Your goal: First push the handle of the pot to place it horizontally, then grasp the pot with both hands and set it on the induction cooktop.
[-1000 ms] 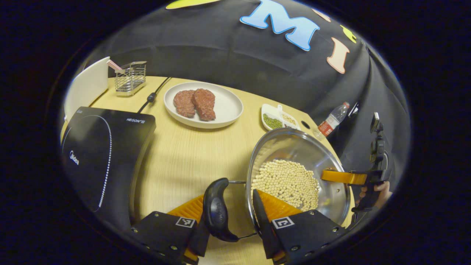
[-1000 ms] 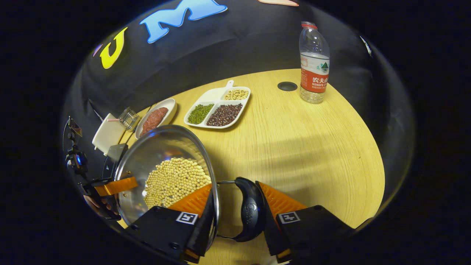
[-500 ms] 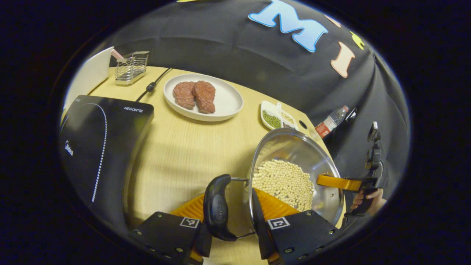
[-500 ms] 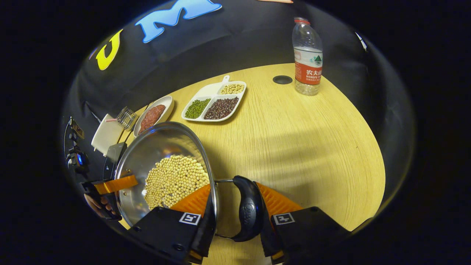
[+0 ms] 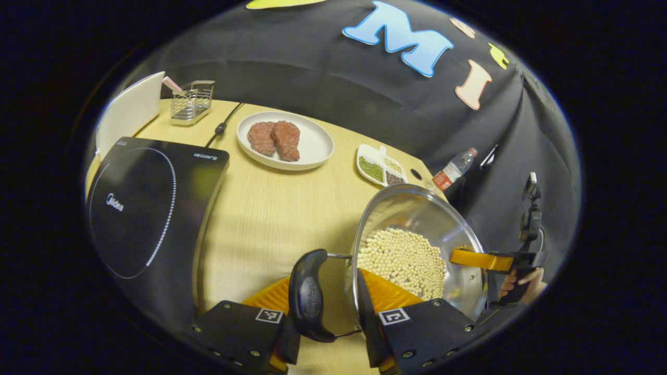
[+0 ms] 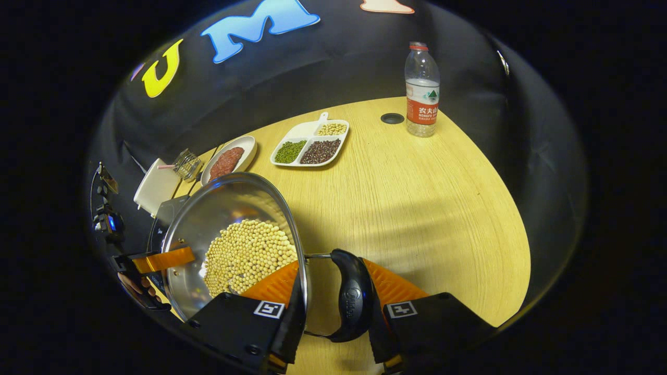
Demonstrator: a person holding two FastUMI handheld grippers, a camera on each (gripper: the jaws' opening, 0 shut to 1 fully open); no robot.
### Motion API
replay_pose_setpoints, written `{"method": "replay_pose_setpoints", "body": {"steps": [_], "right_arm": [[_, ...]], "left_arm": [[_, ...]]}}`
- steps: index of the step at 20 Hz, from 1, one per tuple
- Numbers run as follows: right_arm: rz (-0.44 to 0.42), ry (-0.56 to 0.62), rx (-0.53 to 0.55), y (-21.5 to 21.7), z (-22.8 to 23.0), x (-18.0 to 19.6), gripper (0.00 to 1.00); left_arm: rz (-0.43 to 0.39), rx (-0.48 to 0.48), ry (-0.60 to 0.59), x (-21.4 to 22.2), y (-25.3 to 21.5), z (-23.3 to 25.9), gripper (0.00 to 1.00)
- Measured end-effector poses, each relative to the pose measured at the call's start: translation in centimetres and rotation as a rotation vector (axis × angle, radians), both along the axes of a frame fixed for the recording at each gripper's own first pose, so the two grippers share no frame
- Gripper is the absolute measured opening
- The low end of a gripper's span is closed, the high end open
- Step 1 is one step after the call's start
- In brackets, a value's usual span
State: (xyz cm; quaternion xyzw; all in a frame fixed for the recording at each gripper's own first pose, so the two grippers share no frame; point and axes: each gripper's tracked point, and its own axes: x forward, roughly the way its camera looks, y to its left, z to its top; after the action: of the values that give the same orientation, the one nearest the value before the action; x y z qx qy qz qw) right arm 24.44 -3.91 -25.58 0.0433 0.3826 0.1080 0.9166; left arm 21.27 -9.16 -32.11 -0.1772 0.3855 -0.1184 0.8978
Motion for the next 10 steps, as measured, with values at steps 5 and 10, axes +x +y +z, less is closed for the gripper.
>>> {"method": "replay_pose_setpoints", "body": {"steps": [5,10], "right_arm": [[-0.012,0.006,-0.015,0.7,1.9,-5.0,0.54],[-0.033,0.009,-0.017,2.1,3.2,-9.6,0.53]], "left_arm": [[-0.005,-0.016,0.015,-4.5,0.9,2.3,0.54],[-0.019,-0.032,0.013,-8.3,2.6,4.2,0.54]]}}
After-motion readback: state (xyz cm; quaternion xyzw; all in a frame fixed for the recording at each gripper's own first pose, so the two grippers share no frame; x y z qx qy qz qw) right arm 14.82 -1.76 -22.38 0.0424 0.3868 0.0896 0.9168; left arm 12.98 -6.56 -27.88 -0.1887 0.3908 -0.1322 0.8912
